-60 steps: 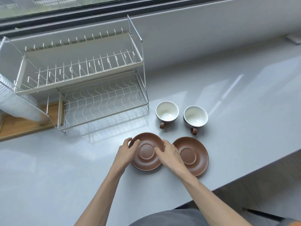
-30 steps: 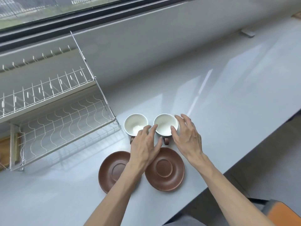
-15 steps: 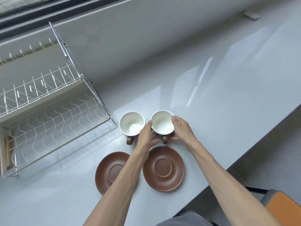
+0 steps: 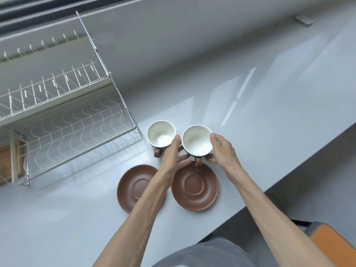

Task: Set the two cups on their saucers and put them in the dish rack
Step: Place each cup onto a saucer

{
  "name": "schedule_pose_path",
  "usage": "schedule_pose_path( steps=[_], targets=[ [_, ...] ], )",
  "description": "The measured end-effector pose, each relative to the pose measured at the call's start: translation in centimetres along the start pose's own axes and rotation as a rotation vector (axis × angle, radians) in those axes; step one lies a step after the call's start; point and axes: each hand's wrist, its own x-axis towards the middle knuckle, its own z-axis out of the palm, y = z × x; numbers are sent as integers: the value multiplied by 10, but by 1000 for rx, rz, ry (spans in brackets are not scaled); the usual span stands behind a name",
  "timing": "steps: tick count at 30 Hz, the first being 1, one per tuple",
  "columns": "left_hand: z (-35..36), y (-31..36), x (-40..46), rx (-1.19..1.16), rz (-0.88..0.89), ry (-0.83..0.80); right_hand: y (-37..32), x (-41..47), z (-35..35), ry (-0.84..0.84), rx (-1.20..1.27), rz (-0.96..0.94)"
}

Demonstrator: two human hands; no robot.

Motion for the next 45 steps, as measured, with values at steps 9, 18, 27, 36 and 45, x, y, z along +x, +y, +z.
schedule_pose_path(
  steps=[9, 18, 27, 36, 45],
  targets=[
    [-20, -44, -51, -25, -10, -24, 39, -64, 6, 8, 31, 11],
    [-34, -75, -74, 23, -48, -35, 63, -96, 16, 5, 29, 17],
    [-35, -77, -77, 100, -48, -32, 70, -96, 18, 17, -3, 54],
    [-48, -62, -71, 398, -66, -34, 68, -85, 6, -6, -262, 30],
    [-97, -13, -43, 919, 42, -27, 20, -54, 17, 129, -821, -312]
  ],
)
